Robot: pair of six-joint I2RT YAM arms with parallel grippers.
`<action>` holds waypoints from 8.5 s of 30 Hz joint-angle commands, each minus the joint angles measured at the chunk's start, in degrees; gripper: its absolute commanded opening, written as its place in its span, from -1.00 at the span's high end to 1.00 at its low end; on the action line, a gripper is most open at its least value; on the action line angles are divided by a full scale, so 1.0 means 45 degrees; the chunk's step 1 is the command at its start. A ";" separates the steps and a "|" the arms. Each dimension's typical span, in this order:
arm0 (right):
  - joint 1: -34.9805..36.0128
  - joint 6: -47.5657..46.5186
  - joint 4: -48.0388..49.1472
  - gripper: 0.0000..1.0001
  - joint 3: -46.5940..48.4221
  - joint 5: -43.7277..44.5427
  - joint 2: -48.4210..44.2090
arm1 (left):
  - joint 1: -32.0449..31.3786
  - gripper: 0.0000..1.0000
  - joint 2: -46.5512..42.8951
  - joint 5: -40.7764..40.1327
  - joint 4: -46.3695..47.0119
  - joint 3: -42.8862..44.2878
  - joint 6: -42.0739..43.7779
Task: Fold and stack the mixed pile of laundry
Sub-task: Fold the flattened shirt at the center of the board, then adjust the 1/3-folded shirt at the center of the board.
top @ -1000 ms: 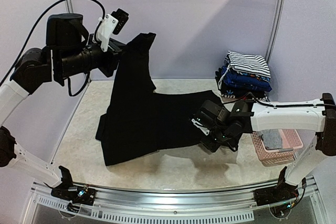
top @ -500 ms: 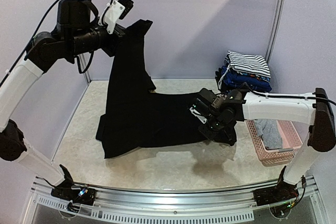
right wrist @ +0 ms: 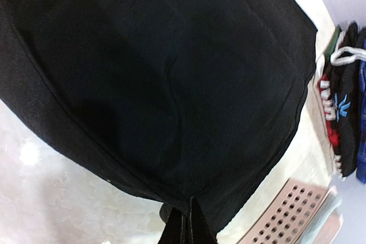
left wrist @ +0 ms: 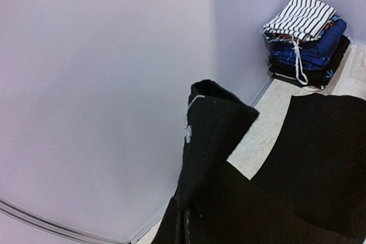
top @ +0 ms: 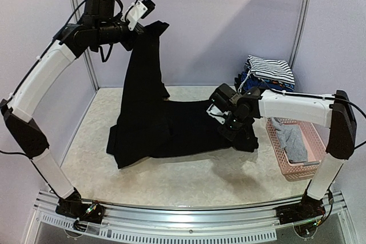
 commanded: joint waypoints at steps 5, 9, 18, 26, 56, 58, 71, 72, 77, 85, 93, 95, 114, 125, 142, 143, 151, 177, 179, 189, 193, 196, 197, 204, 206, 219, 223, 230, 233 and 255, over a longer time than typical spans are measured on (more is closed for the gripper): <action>-0.0981 -0.2798 0.0642 1.00 0.1278 -0.1532 0.1347 | 0.1745 1.00 0.1589 0.3176 0.0511 0.1304 0.0751; -0.1501 -0.3512 0.0217 1.00 0.2445 -0.1927 0.2333 | 0.2576 1.00 0.2564 0.4473 0.0662 0.1972 0.0340; -0.2487 -0.4141 -0.0380 1.00 0.3774 -0.2544 0.4096 | 0.3244 1.00 0.4626 0.5202 0.1226 0.2542 -0.0235; -0.2640 -0.4242 -0.0846 1.00 0.4510 -0.3054 0.5505 | 0.3529 1.00 0.5724 0.5599 0.1528 0.3206 -0.0996; -0.1012 -0.1971 -0.1625 1.00 0.1198 -0.2633 0.2482 | 0.0821 1.00 -0.0876 0.5213 0.0443 -0.3603 -0.1956; -0.1154 -0.1997 -0.1696 1.00 0.1456 -0.2172 0.2637 | 0.0822 1.00 -0.0849 0.4819 0.0639 -0.3757 -0.1871; -0.1876 -0.2019 -0.1797 0.19 0.2794 -0.1282 0.4224 | 0.1153 1.00 0.0948 0.3750 0.0785 -0.2712 -0.2037; -0.1905 -0.1927 -0.1572 0.06 0.2727 -0.1218 0.4109 | 0.1181 1.00 0.1048 0.3732 0.0814 -0.2624 -0.2109; -0.2178 -0.0969 -0.0082 -0.26 0.1935 -0.0608 0.2716 | 0.1327 0.99 0.1451 0.3300 0.1336 -0.2523 -0.2637; -0.2314 0.2505 0.1467 -0.24 -0.0788 -0.0470 0.0617 | 0.1378 0.97 0.1723 0.3756 0.1573 -0.2571 -0.3418; -0.2342 0.3763 0.2636 -0.21 -0.2368 -0.1861 -0.1413 | 0.1080 1.00 0.2043 0.4827 0.1729 -0.1631 -0.4813; -0.2356 0.3782 0.2798 -0.21 -0.2542 -0.1959 -0.1512 | 0.0890 1.00 0.1889 0.4737 0.1879 -0.1676 -0.5169; -0.4002 0.6335 0.4410 -0.03 -0.5759 -0.2901 -0.1577 | -0.0615 1.00 0.1487 0.4109 0.3127 -0.4016 -0.6317; -0.4172 0.6463 0.3123 0.07 -0.4613 -0.0592 0.0287 | -0.0826 1.00 0.1039 0.3946 0.3009 -0.4683 -0.6214; -0.4166 0.6036 0.4748 -0.20 -0.4443 -0.2672 -0.3575 | -0.1679 0.99 0.0939 0.3489 0.4284 -0.5370 -0.8236; -0.4164 0.6098 0.5154 -0.22 -0.4606 -0.3023 -0.4200 | -0.1737 0.99 0.1032 0.3435 0.4440 -0.5473 -0.8421; -0.4166 0.7514 0.8095 -0.26 -0.6188 -0.5802 -0.6535 | -0.2499 0.99 0.2185 0.2495 0.5870 -0.5887 -1.0220; -0.4164 0.8051 0.8344 -0.30 -0.8993 -0.3947 -0.8375 | -0.5194 0.30 0.6237 0.2563 0.9042 -0.5126 -1.2399; -0.4176 0.8043 0.8298 -0.32 -0.9039 -0.3791 -0.8418 | -0.5217 0.17 0.5792 0.2705 0.8963 -0.5400 -1.2280; -0.4189 0.8539 0.8796 -0.36 -0.8895 -0.6033 -0.7420 | -0.5132 -0.21 0.1427 -0.0676 0.8440 -0.9647 -1.1109; -0.4195 0.8909 0.9356 -0.29 -0.8664 -0.7369 -0.5988 | -0.4896 -0.22 -0.0131 -0.2186 0.7554 -1.1647 -1.1608; -0.4193 0.9134 0.9972 -0.22 -0.8459 -0.8321 -0.4772 | -0.4686 -0.23 -0.1238 -0.3075 0.6791 -1.2987 -1.2450; -0.4189 0.9206 1.0087 -0.20 -0.8372 -0.8590 -0.4493 | -0.4645 -0.23 -0.1613 -0.3301 0.6643 -1.3527 -1.2790; -0.4201 0.8911 0.9743 -0.18 -0.8034 -0.7914 -0.3557 | -0.4144 -0.20 -0.3814 -0.4467 0.5068 -1.6613 -1.6170; -0.4184 0.8819 0.9487 -0.18 -0.8033 -0.7173 -0.3587 | -0.4120 -0.17 -0.4448 -0.4764 0.4886 -1.7377 -1.7003; -0.4194 0.9343 0.9714 -0.14 -0.8798 -0.5007 -0.3165 | -0.4110 -0.16 -0.7901 -0.5759 0.2105 -1.9960 -2.1803; -0.4198 0.9313 0.9720 -0.14 -0.8863 -0.4883 -0.3039 | -0.3887 -0.22 -0.8575 -0.5627 0.2172 -2.0883 -2.3421; -0.4215 0.9225 0.9757 -0.14 -0.8977 -0.4274 -0.2889 | -0.3490 -0.21 -0.9167 -0.5680 0.2917 -2.1749 -2.4571; -0.4209 0.9203 0.9816 -0.14 -0.8982 -0.4245 -0.2737 | -0.3077 -0.17 -0.8954 -0.5257 0.4494 -2.2615 -2.4863; -0.4562 0.9127 0.9965 -0.09 -0.8972 -0.4497 -0.1756 | -0.2607 0.62 -0.4402 -0.6191 1.0538 -2.3494 -2.4917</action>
